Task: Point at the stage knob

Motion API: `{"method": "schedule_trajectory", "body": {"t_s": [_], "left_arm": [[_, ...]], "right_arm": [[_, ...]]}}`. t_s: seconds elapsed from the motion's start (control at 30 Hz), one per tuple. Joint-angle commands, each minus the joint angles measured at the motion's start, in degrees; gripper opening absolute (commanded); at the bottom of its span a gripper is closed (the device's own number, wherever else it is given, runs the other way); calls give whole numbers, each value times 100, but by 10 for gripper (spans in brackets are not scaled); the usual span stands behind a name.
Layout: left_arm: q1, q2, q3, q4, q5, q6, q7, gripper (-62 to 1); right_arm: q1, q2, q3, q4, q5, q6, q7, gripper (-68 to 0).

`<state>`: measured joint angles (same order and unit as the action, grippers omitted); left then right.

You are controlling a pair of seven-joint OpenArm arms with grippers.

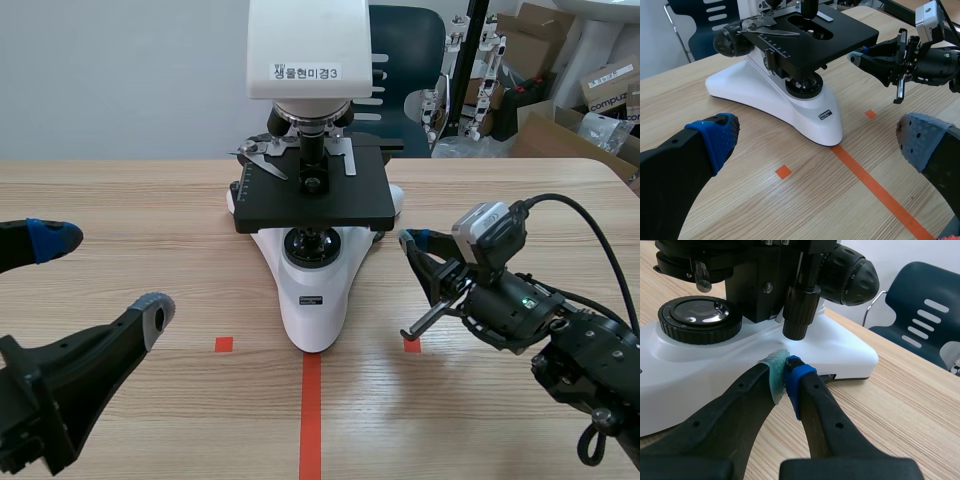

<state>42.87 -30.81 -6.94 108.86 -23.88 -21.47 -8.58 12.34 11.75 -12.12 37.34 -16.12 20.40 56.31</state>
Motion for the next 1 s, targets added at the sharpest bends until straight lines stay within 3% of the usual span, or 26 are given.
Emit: {"method": "schedule_trajectory", "body": {"t_s": [0.0, 0.97], "left_arm": [[-7, 15, -15, 92, -55, -13, -83, 14], [-7, 15, -15, 92, -55, -13, -83, 14]], "right_arm": [[68, -2, 48, 35, 68, 20, 55, -653], [-90, 0, 48, 35, 160, 20, 68, -653]]}}
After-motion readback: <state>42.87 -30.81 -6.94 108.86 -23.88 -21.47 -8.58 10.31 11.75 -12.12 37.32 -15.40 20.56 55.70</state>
